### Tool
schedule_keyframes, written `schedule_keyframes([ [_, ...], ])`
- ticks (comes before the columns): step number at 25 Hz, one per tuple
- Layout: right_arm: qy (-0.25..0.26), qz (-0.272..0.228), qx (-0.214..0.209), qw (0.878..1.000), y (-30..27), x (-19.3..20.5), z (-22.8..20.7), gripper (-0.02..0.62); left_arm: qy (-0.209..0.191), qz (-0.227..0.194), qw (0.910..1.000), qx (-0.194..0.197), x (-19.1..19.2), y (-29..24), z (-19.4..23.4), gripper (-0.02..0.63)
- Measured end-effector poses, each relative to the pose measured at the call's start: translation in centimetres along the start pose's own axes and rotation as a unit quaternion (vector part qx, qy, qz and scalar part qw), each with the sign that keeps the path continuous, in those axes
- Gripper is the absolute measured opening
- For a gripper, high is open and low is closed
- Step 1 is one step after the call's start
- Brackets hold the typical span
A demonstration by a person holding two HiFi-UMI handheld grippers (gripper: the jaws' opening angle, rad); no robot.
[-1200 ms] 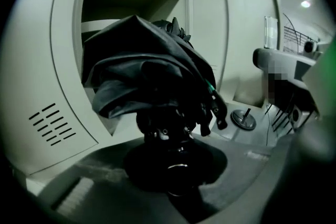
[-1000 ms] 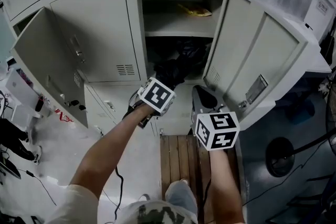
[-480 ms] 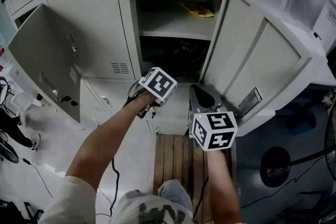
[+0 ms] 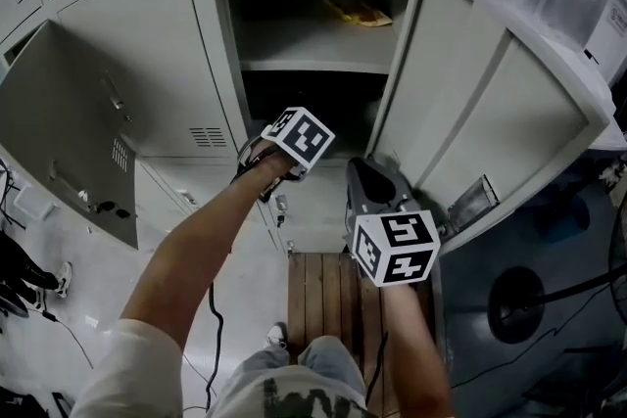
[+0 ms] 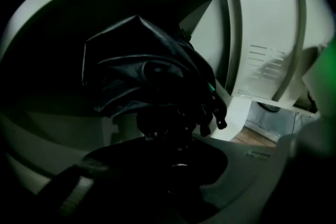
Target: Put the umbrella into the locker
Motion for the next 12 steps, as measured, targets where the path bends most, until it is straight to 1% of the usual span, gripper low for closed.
schedule_keyframes([
  [4,-0.015,-0.001,0.024,1.000,-0.8,0.2,-1.0,-0.002,-0.014,0.000,0.9998,-0.015,-1.3,-1.3,1.0,0.069],
  [8,-0.024,0.003,0.025,0.999,-1.6,0.3,-1.1,-0.002,-0.032,0.007,0.9990,-0.028,-2.2,-2.6,2.0,0.071],
  [12,-0.023,0.006,0.029,0.999,-1.9,0.2,-1.5,-0.002,-0.060,0.016,0.9970,-0.046,-3.1,-3.8,3.0,0.071],
])
Point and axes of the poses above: the fingertips, and each gripper's own axes: y backward along the fingers, z to its left, x out of its underside, the point moved 1 cm from there along y, backward along the fingers, and after that the axes turned 2 degrees about z, right-handed, at the moved point
